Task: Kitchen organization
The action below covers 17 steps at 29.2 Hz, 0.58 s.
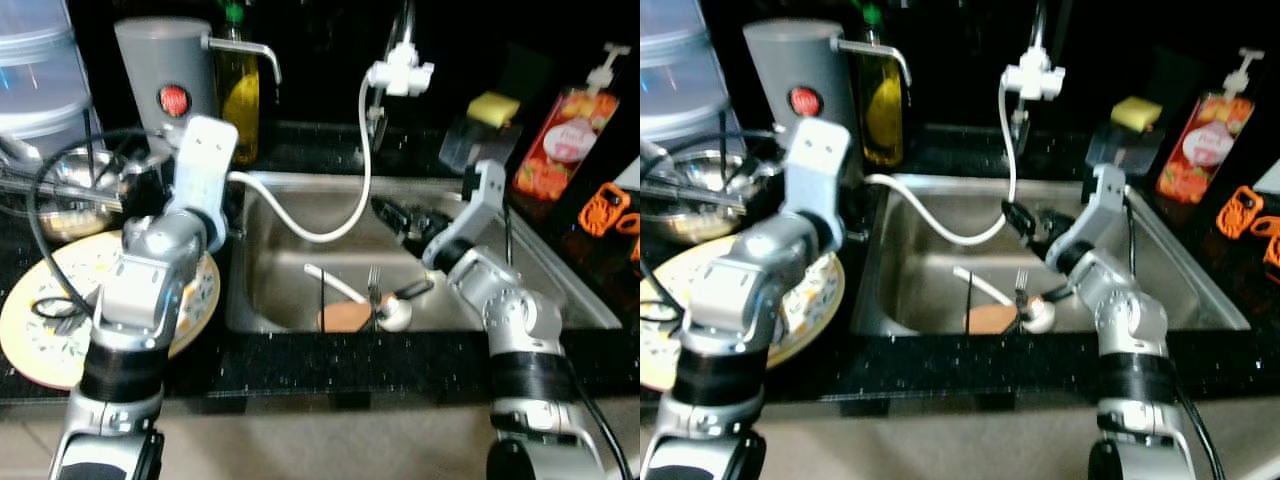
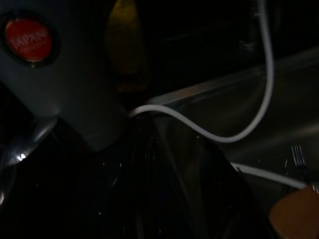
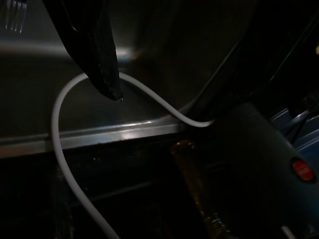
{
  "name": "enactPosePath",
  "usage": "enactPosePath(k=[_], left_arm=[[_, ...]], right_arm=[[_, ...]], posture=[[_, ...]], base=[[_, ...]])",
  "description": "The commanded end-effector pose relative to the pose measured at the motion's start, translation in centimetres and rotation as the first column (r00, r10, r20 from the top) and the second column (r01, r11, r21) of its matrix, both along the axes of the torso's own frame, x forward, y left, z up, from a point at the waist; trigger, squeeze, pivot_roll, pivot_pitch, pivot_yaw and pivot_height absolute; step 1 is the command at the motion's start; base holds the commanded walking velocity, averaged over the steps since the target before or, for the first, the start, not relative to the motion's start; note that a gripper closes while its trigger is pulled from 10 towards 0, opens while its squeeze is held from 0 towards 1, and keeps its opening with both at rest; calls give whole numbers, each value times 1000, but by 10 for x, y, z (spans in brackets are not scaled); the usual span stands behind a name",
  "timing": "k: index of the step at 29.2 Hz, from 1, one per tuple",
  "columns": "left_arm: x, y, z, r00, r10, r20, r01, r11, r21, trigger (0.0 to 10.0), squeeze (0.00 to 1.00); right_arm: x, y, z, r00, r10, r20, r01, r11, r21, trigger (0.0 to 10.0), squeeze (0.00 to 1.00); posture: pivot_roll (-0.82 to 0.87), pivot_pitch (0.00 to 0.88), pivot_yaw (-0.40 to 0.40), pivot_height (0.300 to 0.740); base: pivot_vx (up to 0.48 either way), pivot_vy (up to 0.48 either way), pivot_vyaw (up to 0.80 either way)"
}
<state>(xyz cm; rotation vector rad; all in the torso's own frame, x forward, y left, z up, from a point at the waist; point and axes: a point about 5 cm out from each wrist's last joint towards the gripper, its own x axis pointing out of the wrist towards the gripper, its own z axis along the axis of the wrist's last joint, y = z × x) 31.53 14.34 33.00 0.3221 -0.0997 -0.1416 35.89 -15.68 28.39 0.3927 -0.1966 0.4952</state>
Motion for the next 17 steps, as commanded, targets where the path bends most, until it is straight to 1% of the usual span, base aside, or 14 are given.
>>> enactPosePath(k=[1,2,3,4,5,7,9,12,13,14,15,17], left_arm=[[-5,3,-8,998,-3,-59,5,999,36,10000,0],[-7,5,-10,997,-1,-76,4,999,36,10000,0],[-14,10,-16,988,-28,-153,31,999,18,10000,0],[-14,10,-16,988,-28,-153,31,999,18,10000,0],[-18,14,-20,981,-31,-190,34,999,12,10000,0],[-28,25,-31,948,-55,-312,54,998,-9,10000,0],[-38,36,-35,929,-55,-367,53,998,-16,10000,0],[-42,40,-35,923,-57,-380,46,998,-39,10000,0],[-42,45,-31,935,-31,-355,13,999,-53,10000,0],[-42,45,-31,935,-31,-355,13,999,-53,10000,0],[-42,53,-29,948,30,-316,-47,998,-48,10000,0],[-39,67,-25,957,170,-234,-190,980,-66,10000,0]], right_arm=[[-4,0,-7,1000,-17,-22,17,1000,-19,10000,0],[-6,0,-8,1000,-21,-21,20,999,-28,10000,0],[-11,2,-9,999,-24,-21,24,999,-37,10000,0],[-11,2,-9,999,-24,-21,24,999,-37,10000,0],[-14,2,-9,1000,-24,-18,24,999,-43,10000,0],[-19,2,-10,1000,-24,-15,23,998,-53,10000,0],[-22,0,-10,999,-34,-19,33,998,-59,10000,0],[-23,-1,-11,999,-39,-22,38,997,-61,10000,0],[-23,-2,-11,999,-41,-25,39,997,-61,10000,0],[-23,-2,-11,999,-41,-25,39,997,-61,10000,0],[-23,-2,-11,999,-40,-28,38,997,-66,10000,0],[-22,0,-13,999,-33,-34,31,997,-73,10000,0]], posture=[[137,99,-25,740],[136,94,-18,740],[142,88,-14,740],[142,88,-14,740],[142,88,-14,740],[146,87,-15,740],[146,87,-15,740],[155,85,-20,740],[162,83,-24,740],[162,83,-24,740],[169,78,-32,740],[177,73,-41,740]], base=[[0,0,0],[0,0,0],[0,0,0],[0,0,0],[0,0,0],[0,0,0],[0,0,0],[0,0,0],[0,0,0],[0,0,0],[0,0,0],[0,0,0]])
